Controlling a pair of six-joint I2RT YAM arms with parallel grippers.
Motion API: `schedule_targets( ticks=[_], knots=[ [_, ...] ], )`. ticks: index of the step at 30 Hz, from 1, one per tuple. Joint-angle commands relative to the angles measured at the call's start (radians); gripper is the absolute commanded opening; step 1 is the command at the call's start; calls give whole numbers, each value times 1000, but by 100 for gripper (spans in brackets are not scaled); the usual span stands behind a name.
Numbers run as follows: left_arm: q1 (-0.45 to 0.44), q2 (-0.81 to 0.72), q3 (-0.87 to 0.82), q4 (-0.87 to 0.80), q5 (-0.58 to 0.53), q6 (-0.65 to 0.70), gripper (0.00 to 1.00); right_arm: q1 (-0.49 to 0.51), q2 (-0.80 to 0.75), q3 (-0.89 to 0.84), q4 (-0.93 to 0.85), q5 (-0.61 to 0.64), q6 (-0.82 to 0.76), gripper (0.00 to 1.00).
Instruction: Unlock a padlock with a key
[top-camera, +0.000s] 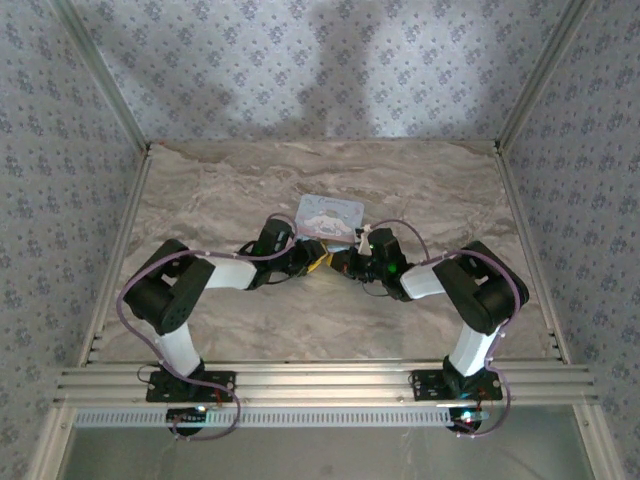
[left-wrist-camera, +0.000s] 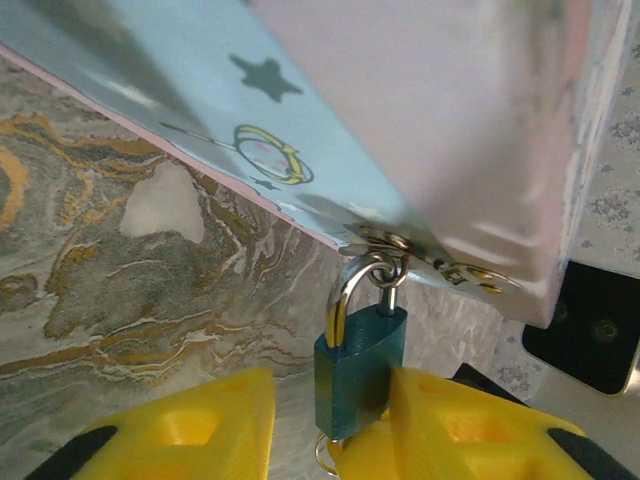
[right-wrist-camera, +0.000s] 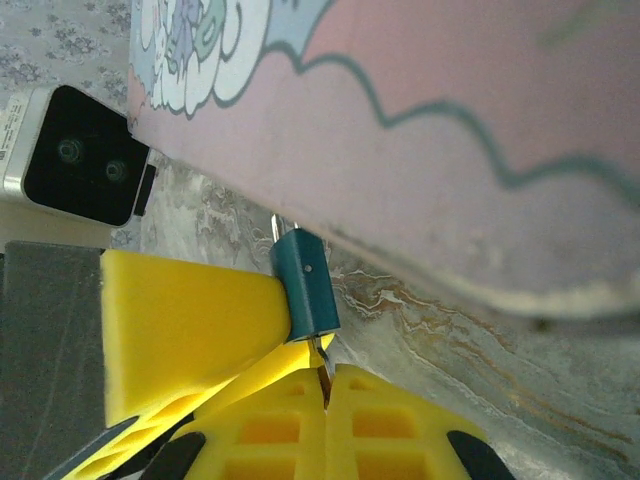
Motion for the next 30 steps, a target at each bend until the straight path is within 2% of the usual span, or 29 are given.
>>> schedule_targets(
  ticks=[1, 12, 15, 22, 30],
  knots=[
    [-13, 21, 26, 18, 8, -5, 32, 8, -28, 21, 52, -19, 49, 0],
    [-16, 18, 25, 26, -4, -20, 14, 6, -23, 10, 86, -28, 100, 0],
    [-18, 10, 21, 24, -10, -28, 10, 3, -30, 1, 89, -20, 101, 3],
    [-18, -12, 21, 9, -17, -43, 0, -14, -77, -26, 14, 14, 39, 24],
    [-18, -18, 31, 13, -4, -51, 0, -62, -164, -52, -126, 48, -63, 41]
  ],
)
